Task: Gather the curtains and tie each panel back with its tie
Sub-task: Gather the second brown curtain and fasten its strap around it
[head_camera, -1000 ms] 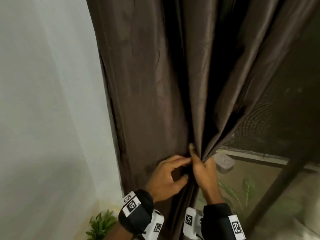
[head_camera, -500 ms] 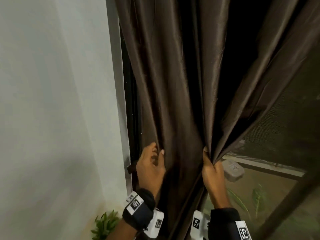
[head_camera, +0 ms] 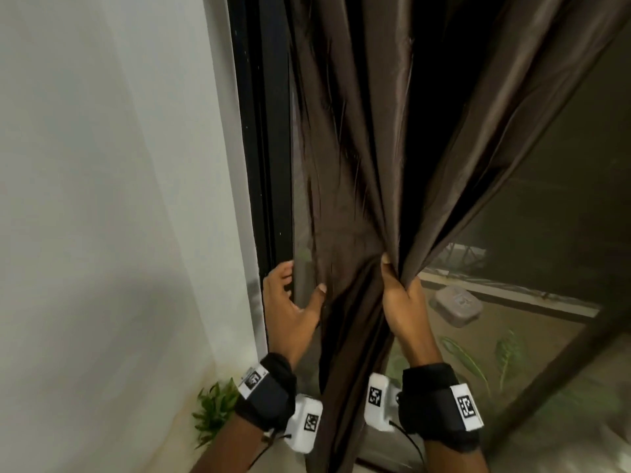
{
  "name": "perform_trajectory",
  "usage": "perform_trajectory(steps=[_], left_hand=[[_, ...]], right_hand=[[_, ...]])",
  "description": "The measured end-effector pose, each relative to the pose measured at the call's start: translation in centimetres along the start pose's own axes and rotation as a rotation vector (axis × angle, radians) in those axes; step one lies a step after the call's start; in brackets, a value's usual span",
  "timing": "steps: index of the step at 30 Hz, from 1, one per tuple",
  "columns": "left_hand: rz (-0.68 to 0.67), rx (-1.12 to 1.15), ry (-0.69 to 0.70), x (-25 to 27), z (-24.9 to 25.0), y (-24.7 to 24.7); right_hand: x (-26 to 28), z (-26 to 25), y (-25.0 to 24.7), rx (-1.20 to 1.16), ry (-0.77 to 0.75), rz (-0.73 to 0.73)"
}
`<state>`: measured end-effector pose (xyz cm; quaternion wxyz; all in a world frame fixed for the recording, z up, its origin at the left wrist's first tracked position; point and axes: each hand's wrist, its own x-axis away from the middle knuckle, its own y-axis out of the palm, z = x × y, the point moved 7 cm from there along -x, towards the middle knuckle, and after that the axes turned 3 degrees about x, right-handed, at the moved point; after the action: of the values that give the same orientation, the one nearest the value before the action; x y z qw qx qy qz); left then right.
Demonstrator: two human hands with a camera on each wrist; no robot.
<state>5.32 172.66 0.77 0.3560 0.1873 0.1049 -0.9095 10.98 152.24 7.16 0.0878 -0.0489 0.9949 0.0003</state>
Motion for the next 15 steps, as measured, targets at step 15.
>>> perform_trajectory(steps=[15], left_hand=[[-0.532,0.008,-0.293,1.8,-5.2,5.0]], right_hand=[[1.0,6.3,0.4,0.17,0.077,-0.268]])
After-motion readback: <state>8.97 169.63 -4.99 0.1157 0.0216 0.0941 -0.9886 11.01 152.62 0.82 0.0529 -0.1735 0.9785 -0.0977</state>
